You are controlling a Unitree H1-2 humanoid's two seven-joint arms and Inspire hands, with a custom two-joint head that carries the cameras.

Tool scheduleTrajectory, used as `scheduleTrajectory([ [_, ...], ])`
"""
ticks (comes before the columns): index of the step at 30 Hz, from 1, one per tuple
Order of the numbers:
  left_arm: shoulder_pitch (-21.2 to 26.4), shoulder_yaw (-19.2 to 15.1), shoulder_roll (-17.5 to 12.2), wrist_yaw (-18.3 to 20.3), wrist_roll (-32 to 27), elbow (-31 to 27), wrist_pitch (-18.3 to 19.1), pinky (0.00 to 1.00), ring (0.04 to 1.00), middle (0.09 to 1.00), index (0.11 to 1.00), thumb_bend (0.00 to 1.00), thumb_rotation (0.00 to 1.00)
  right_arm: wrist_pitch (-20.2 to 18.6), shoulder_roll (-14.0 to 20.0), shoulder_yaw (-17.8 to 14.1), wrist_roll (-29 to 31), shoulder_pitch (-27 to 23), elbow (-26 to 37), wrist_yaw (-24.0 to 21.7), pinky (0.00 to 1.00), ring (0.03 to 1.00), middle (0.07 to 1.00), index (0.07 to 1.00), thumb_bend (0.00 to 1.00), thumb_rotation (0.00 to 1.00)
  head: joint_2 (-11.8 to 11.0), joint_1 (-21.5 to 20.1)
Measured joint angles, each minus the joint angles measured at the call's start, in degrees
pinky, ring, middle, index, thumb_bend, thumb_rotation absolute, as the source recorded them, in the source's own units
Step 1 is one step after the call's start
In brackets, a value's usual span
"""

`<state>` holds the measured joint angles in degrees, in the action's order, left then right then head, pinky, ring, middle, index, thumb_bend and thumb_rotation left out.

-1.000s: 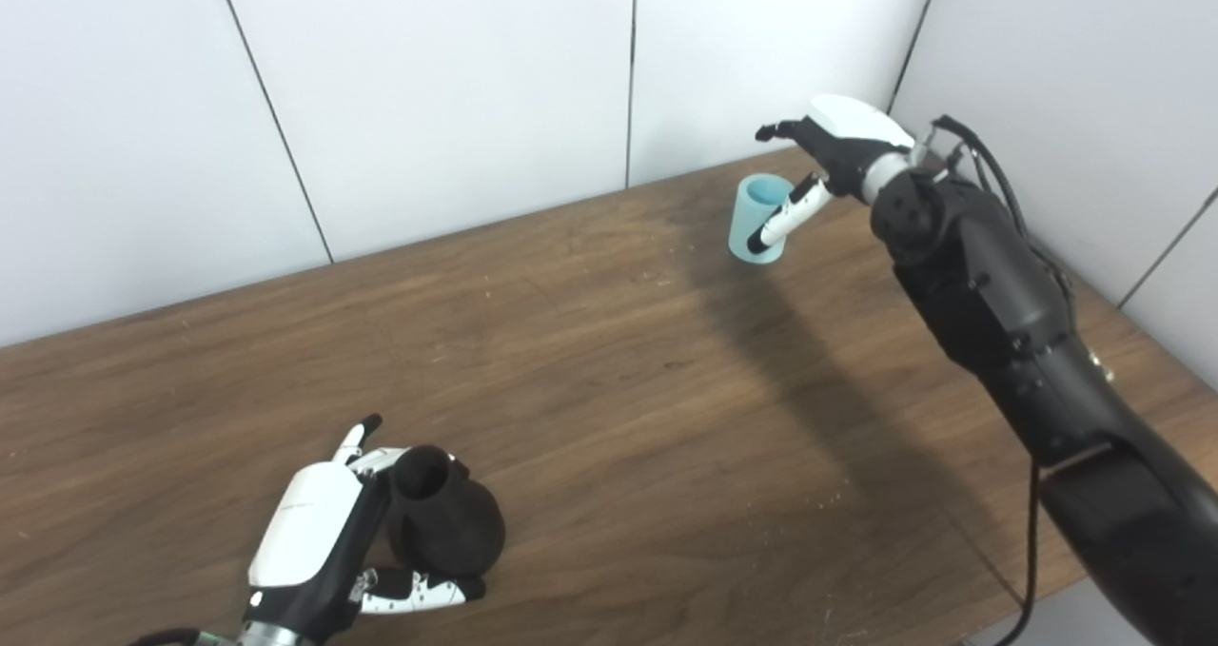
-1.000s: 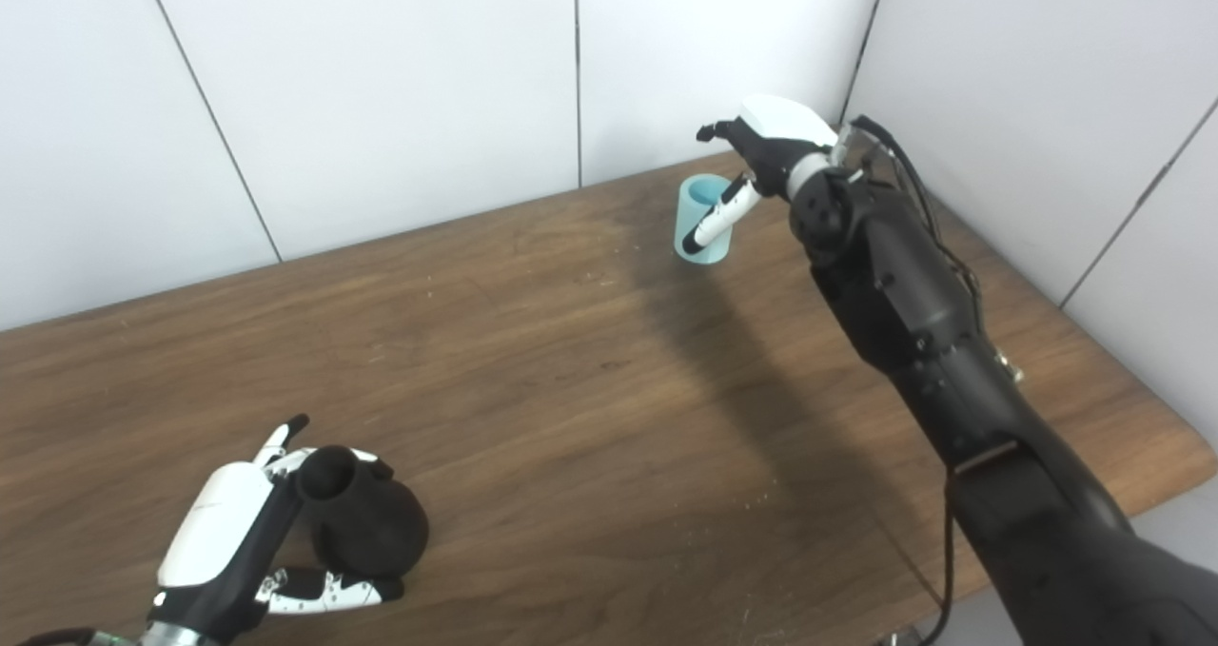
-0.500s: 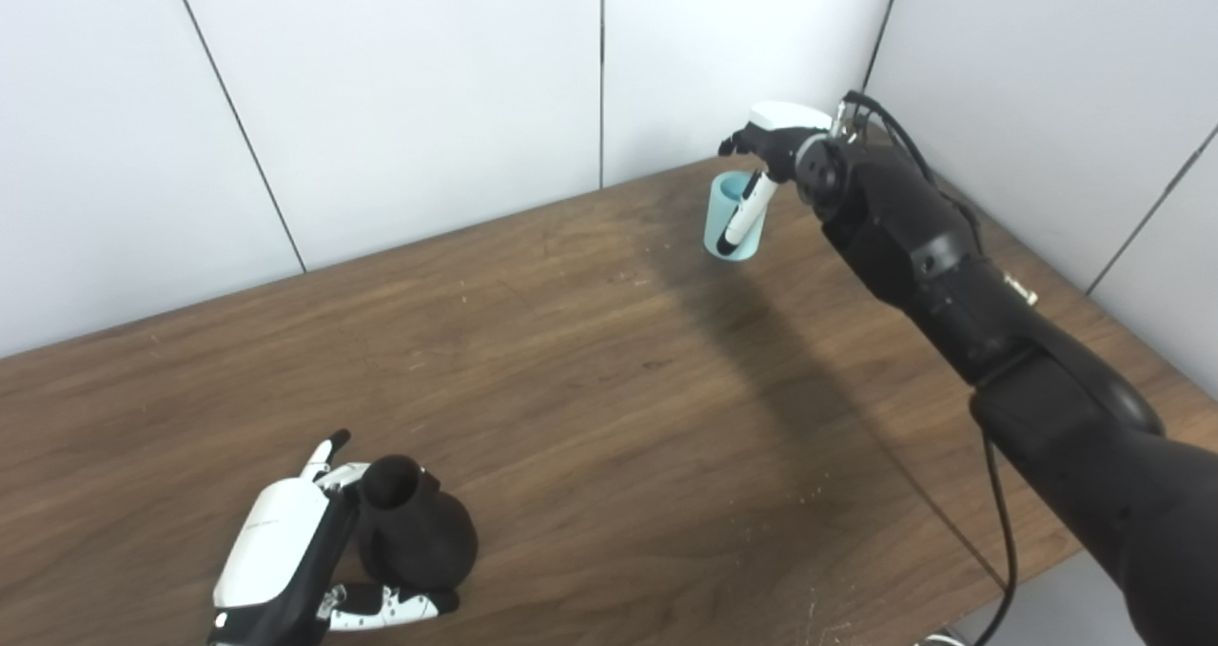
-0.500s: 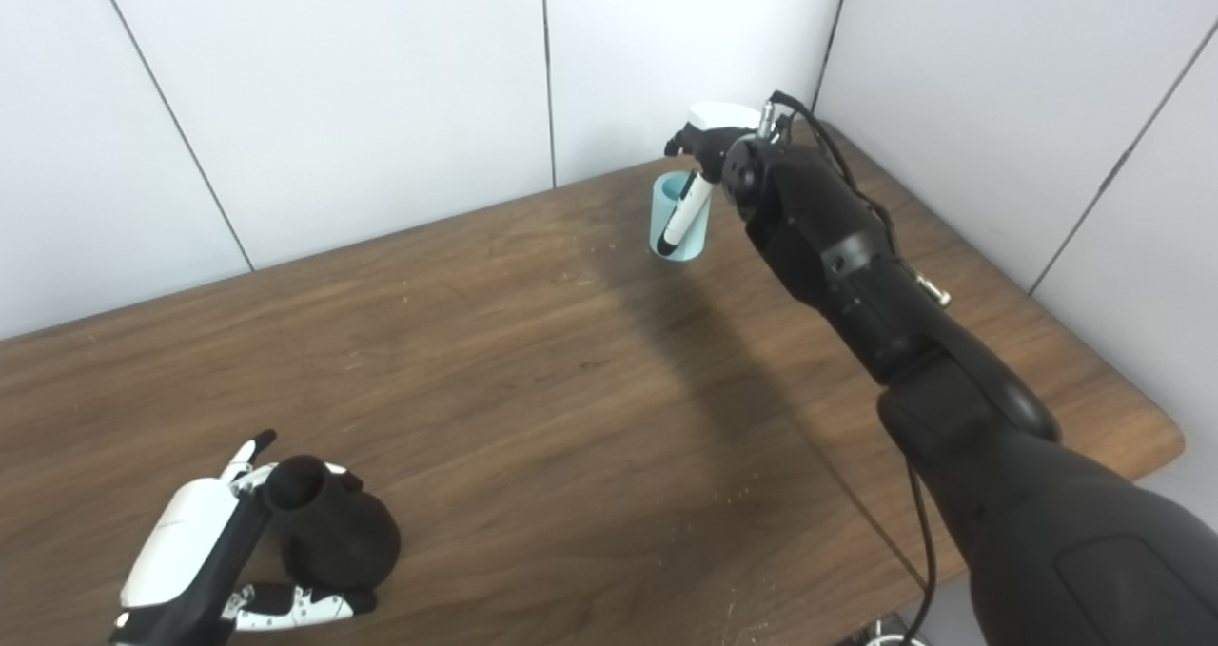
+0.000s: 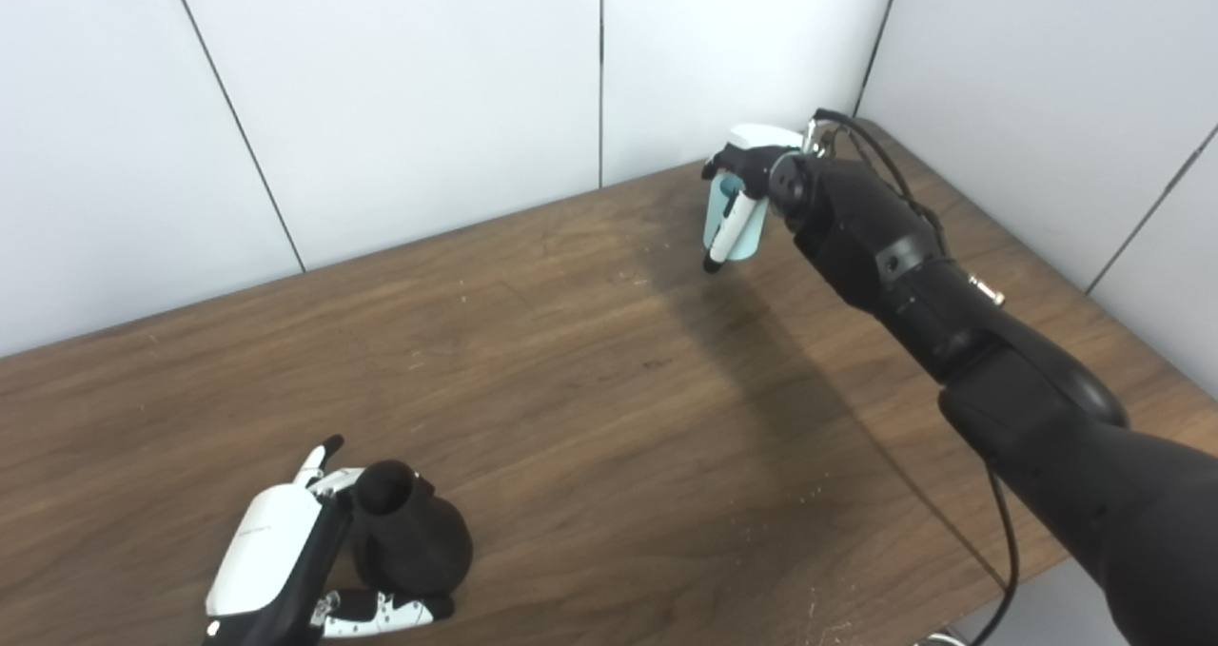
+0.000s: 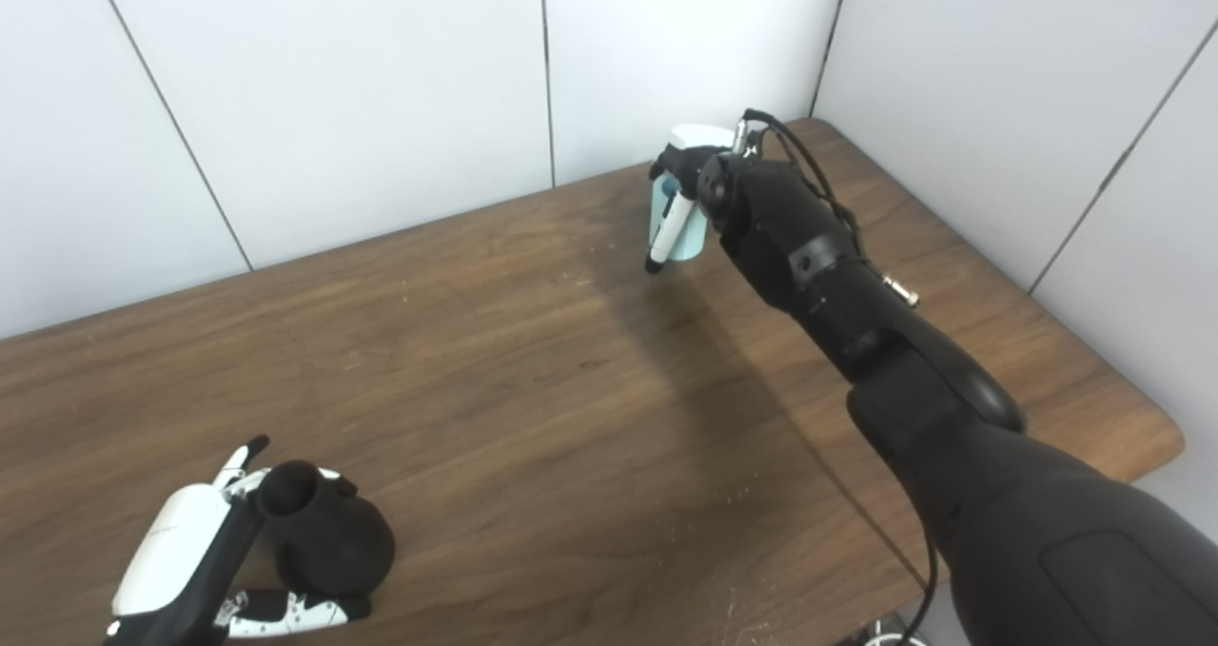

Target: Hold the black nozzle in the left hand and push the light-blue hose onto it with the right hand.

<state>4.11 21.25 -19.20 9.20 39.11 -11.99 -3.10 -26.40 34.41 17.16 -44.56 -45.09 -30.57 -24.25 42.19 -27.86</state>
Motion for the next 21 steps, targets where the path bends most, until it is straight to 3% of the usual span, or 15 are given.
scheduleTrajectory([
  [6, -0.01, 0.01, 0.01, 0.19, 0.0, -0.07, 0.02, 1.0, 0.717, 0.497, 0.48, 0.52, 0.0, 0.03, 0.35, 0.78, 0.21, -0.16, 0.13, 0.27, 0.64, 0.706, 0.771, 0.783, 0.88, 0.09, 0.0, 0.26],
  [21, -0.42, 0.03, 0.01, 0.52, 0.01, -0.71, 0.67, 1.0, 0.716, 0.481, 0.488, 0.52, 0.0, -0.08, 1.1, 1.17, 1.19, -0.13, -0.19, -0.02, 0.58, 0.651, 0.739, 0.714, 0.86, 0.03, 0.26, 0.79],
])
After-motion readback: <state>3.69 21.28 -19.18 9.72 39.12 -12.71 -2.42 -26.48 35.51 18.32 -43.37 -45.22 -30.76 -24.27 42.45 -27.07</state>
